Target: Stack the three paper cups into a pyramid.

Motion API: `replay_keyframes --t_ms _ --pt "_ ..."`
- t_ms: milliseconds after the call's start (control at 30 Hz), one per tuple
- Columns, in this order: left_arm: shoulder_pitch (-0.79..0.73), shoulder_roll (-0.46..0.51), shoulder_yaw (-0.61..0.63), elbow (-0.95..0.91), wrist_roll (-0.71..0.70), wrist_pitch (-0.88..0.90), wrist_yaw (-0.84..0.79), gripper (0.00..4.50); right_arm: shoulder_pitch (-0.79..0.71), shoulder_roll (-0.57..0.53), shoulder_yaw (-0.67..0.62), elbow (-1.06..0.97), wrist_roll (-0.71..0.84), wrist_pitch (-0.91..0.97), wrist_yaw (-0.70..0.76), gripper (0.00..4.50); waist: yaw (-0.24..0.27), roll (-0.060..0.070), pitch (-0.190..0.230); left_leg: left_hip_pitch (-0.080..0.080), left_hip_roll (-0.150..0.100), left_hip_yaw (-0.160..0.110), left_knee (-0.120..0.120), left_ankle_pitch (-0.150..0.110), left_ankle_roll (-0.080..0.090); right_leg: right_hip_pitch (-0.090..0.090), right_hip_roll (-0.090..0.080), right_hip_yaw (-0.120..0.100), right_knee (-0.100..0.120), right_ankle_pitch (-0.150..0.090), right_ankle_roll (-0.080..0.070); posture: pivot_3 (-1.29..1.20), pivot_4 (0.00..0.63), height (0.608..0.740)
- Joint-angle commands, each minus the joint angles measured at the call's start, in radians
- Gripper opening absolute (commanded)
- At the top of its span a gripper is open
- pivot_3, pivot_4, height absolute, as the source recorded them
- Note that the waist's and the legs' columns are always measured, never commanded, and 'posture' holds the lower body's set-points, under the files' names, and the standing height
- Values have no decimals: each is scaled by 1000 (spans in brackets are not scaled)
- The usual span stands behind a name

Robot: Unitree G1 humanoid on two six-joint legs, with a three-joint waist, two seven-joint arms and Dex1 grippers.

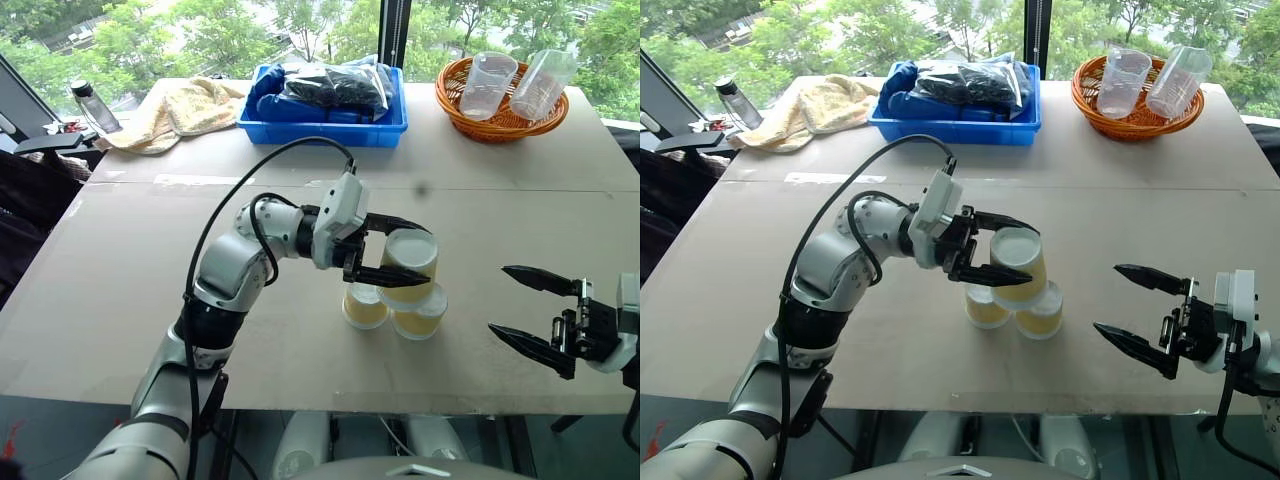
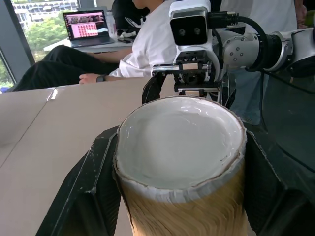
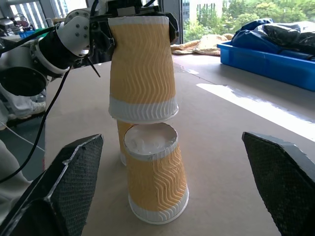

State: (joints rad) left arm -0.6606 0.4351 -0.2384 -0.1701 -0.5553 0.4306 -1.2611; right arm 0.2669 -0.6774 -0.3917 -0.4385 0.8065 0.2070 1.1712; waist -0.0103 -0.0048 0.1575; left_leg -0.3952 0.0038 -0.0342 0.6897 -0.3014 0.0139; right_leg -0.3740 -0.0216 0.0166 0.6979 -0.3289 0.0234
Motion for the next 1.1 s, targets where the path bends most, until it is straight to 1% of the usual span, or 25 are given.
replay_keyframes --t_ms 33,433,500,533,567,600,867,1100 --pt "3 3 21 -52 -20 4 9 2523 -10 5 -10 -7 15 -9 6 4500 0 0 0 0 0 0 0 0 0 0 0 0 0 0 0 0 150 740" --pt "6 -8 8 -37 18 -22 29 2523 -16 6 -6 -12 13 -6 6 4500 0 0 0 0 0 0 0 0 0 0 0 0 0 0 0 0 150 740" --pt "8 -10 11 -51 -1 5 31 3580 -15 9 -9 -5 9 -12 8 4500 1 0 0 0 0 0 0 0 0 0 0 0 0 0 0 0 150 740" --pt "10 -9 12 -56 -1 6 33 3806 -14 9 -10 -3 7 -13 10 4500 1 0 0 0 0 0 0 0 0 0 0 0 0 0 0 0 150 740" --pt "11 -8 12 -59 0 6 32 4378 -14 9 -10 -1 6 -14 12 4500 1 0 0 0 0 0 0 0 0 0 0 0 0 0 0 0 150 740" --pt "14 -5 14 -63 -3 9 31 4470 -13 9 -11 1 5 -14 15 4500 1 0 0 0 0 0 0 0 0 0 0 0 0 0 0 0 150 740" --pt "31 27 43 -88 -39 31 20 4470 -16 10 -8 23 -4 -22 35 4500 0 0 0 0 0 0 0 0 0 0 0 0 0 0 0 0 150 740" --pt "35 -13 91 -96 -98 33 48 4470 -25 14 4 18 -7 -17 30 4500 1 0 0 0 0 0 0 0 0 0 0 0 0 0 0 0 150 740"
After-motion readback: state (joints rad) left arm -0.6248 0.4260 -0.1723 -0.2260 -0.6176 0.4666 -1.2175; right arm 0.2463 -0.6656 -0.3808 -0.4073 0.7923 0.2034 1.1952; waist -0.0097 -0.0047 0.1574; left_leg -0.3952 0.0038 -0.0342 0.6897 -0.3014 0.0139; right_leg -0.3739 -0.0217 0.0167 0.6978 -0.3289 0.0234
